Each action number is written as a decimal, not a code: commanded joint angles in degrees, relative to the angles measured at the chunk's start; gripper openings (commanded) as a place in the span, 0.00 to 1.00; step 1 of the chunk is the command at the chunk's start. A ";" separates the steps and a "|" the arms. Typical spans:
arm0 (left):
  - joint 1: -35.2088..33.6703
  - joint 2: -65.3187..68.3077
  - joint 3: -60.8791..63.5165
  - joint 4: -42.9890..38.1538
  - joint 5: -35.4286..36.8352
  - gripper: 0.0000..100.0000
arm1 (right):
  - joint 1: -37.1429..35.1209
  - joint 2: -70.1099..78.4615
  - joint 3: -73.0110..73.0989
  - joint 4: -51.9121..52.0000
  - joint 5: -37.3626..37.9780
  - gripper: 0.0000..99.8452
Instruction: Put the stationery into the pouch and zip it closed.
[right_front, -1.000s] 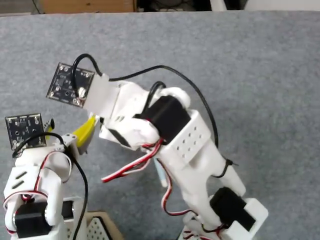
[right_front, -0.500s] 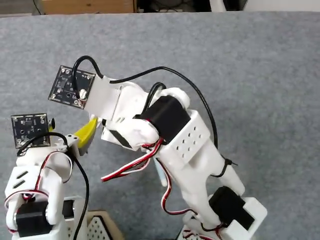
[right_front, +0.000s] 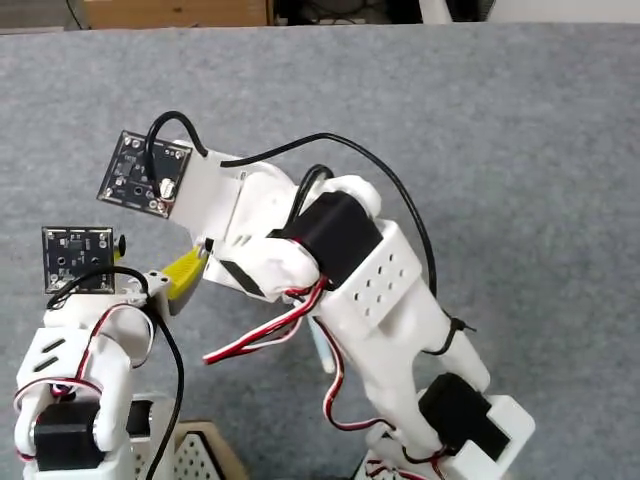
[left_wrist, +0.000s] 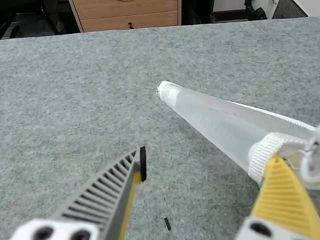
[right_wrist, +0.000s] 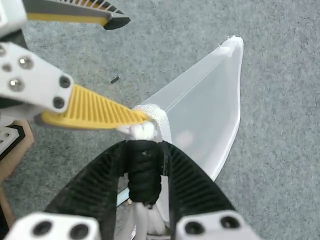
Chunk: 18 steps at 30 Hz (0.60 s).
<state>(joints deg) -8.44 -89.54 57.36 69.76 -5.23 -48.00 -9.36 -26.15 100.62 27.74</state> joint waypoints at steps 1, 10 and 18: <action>-1.54 0.35 -0.31 -0.53 -0.79 0.37 | -1.05 -5.41 -2.51 0.26 -0.53 0.01; -1.63 0.44 -9.98 3.34 -0.53 0.37 | -2.02 -11.82 -2.77 0.26 -0.53 0.01; -1.27 1.93 -10.86 4.13 -0.53 0.37 | -6.07 -12.35 -2.42 0.26 -0.53 0.01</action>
<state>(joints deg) -9.32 -89.54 47.96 72.84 -5.41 -52.57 -19.30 -26.15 100.70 27.74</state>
